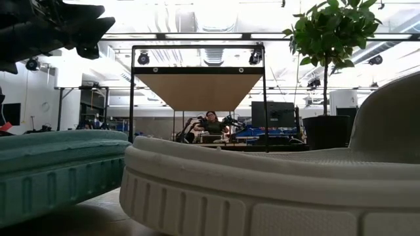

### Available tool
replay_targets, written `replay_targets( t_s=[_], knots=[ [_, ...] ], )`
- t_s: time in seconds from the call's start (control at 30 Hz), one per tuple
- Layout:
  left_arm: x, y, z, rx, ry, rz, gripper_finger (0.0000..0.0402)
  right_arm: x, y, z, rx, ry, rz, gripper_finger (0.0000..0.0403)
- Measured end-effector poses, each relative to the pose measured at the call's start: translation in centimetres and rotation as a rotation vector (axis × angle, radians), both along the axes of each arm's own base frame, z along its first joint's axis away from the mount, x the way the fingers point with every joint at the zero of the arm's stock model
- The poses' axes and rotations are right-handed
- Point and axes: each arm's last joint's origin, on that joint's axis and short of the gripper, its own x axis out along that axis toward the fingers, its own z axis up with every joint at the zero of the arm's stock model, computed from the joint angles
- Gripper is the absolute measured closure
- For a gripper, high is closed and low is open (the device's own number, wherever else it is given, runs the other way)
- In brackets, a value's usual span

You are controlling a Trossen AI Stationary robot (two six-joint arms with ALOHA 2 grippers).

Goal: Pick and place slides into the shelf
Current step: Put the right gray slide on the shelf

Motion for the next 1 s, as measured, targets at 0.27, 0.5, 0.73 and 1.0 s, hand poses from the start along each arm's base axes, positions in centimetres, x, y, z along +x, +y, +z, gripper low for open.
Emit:
replay_targets(
  t_s=[0.27,0.5,0.73,1.0],
  knots=[
    [-0.1,-0.9,0.2,0.177,-0.036,-0.295,0.0233,1.0,0.0,1.3,0.064,-0.128,-0.036,0.0392],
    [0.6,-1.1,0.7,0.236,-0.033,-0.366,0.0233,3.5,0.0,1.8,0.158,-0.123,-0.028,0.0392],
    [2.1,-1.5,1.8,0.352,-0.096,-0.534,0.0233,6.9,-0.2,2.9,0.185,-0.079,0.094,0.0392],
    [4.3,-1.4,1.5,0.521,-0.148,-0.529,0.0233,8.9,-1.2,3.2,0.213,-0.058,0.161,0.0392]
  ],
)
